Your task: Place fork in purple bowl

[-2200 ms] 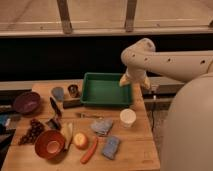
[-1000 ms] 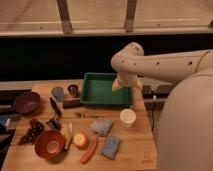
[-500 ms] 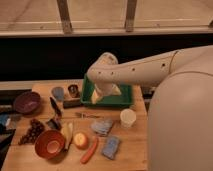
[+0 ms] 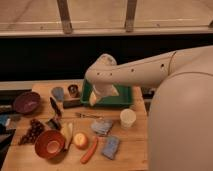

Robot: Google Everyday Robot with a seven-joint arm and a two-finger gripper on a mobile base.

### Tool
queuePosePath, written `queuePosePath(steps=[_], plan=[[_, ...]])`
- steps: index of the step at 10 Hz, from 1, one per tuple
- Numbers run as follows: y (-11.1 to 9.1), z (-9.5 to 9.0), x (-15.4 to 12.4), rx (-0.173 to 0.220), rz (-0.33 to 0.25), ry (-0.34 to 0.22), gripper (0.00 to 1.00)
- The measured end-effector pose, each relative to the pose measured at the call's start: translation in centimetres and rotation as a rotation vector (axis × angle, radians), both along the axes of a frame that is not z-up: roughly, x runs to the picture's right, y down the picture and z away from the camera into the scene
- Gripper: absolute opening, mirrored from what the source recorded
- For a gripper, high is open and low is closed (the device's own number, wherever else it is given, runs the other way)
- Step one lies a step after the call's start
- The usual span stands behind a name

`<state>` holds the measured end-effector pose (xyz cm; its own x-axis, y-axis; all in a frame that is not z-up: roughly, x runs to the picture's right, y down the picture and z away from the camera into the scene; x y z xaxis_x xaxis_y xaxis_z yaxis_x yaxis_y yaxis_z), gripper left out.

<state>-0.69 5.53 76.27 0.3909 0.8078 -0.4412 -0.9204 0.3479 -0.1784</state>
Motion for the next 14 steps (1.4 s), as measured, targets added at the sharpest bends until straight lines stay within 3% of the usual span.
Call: queuePosePath(steps=[2,6,7,11,14], plan=[[0.9,1.5,-2.0,-0.034,-0.05,-0.051,0.8],[2.8,4.4,-10.1,-0.105,-0.153,-0.194,0.8],[3.1,4.7,-10.8,-0.117,-0.165,-0.213,0.8],[3.4,4.8,-10.9,-0.125,-0.177,-0.217,0.8],[5.2,4.2,-13.2,-0.149,-0.226,-0.24,0.8]])
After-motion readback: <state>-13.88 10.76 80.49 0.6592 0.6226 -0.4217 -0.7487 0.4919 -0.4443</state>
